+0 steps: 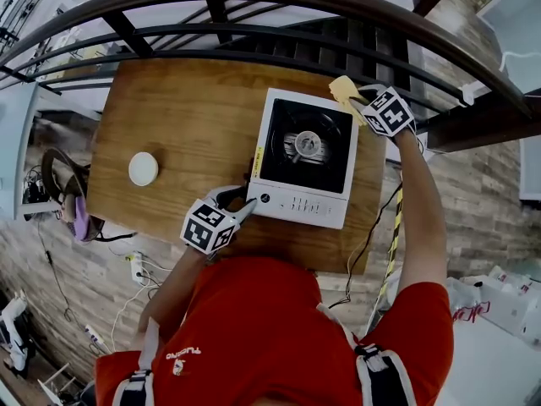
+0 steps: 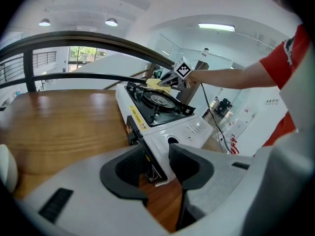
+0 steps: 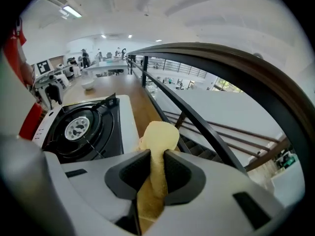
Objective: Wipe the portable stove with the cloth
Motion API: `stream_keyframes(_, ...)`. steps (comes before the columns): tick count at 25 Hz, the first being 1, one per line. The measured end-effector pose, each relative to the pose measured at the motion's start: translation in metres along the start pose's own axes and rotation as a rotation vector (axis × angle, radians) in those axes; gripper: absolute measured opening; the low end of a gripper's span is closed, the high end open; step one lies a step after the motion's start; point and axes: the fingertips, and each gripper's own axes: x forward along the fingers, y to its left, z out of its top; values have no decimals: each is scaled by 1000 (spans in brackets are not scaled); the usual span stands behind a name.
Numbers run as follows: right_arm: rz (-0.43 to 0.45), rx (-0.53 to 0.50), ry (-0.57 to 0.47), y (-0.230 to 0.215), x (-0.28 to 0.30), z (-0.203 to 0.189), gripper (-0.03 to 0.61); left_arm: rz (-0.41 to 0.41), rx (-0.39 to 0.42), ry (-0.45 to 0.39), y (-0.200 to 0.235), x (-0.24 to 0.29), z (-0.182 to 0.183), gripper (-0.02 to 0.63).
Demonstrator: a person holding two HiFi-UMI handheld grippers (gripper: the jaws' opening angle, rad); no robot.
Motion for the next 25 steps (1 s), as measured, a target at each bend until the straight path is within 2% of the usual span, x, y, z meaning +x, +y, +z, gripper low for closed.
stream_keyframes(11, 134, -143, -17, 34, 33, 61, 87, -7, -4, -6, 0, 0, 1, 163)
stream_keyframes(25, 212, -269, -64, 80, 82, 141, 89, -28, 15, 9, -1, 3, 0, 163)
